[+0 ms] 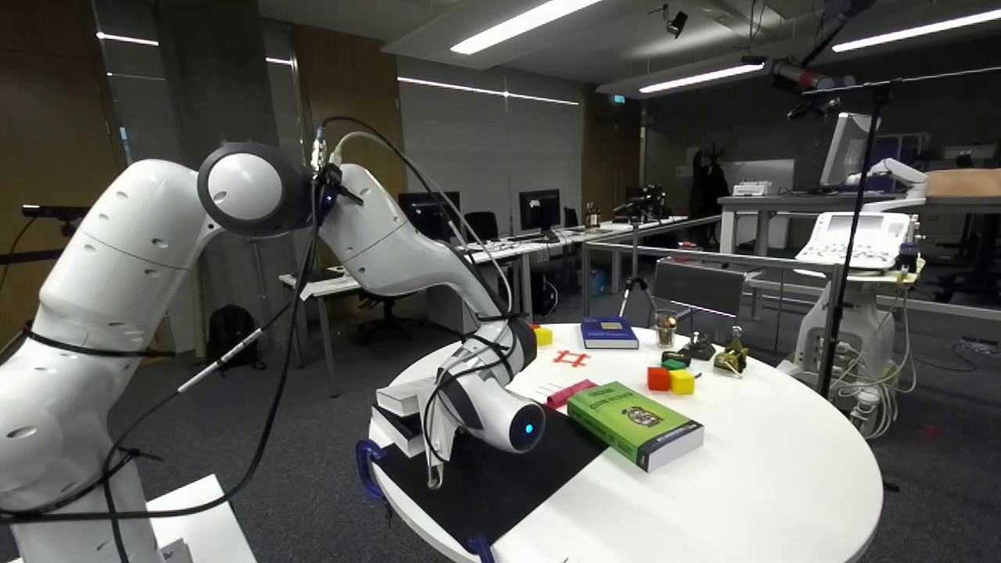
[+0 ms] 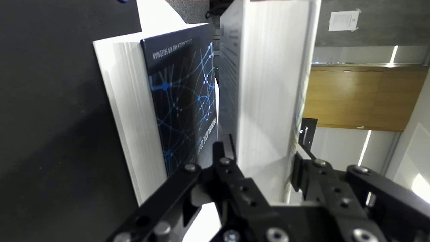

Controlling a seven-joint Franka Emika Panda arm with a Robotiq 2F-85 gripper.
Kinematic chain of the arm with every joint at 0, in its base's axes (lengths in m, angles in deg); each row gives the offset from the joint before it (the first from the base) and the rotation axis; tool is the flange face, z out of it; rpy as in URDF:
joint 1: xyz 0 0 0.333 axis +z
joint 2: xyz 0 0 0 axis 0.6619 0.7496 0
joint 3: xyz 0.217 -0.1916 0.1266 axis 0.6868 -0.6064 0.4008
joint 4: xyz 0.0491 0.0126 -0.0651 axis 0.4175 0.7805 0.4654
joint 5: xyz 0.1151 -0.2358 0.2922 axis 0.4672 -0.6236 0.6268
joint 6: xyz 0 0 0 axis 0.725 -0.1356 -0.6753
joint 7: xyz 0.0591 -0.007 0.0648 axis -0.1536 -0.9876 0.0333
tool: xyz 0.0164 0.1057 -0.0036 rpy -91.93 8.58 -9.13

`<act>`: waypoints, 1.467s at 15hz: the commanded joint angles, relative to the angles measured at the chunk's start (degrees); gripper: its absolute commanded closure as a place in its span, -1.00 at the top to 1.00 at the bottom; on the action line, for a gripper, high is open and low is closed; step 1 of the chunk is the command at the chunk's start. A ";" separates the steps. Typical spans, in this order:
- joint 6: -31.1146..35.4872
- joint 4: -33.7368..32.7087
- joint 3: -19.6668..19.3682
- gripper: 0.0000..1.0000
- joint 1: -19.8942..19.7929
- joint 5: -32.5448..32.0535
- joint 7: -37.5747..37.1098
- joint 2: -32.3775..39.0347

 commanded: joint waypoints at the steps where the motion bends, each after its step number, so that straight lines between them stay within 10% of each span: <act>1: -2.88 2.40 0.15 -0.68 -0.10 3.32 1.86 -2.82; 22: -2.61 2.40 0.63 -0.68 1.65 4.78 8.02 0.72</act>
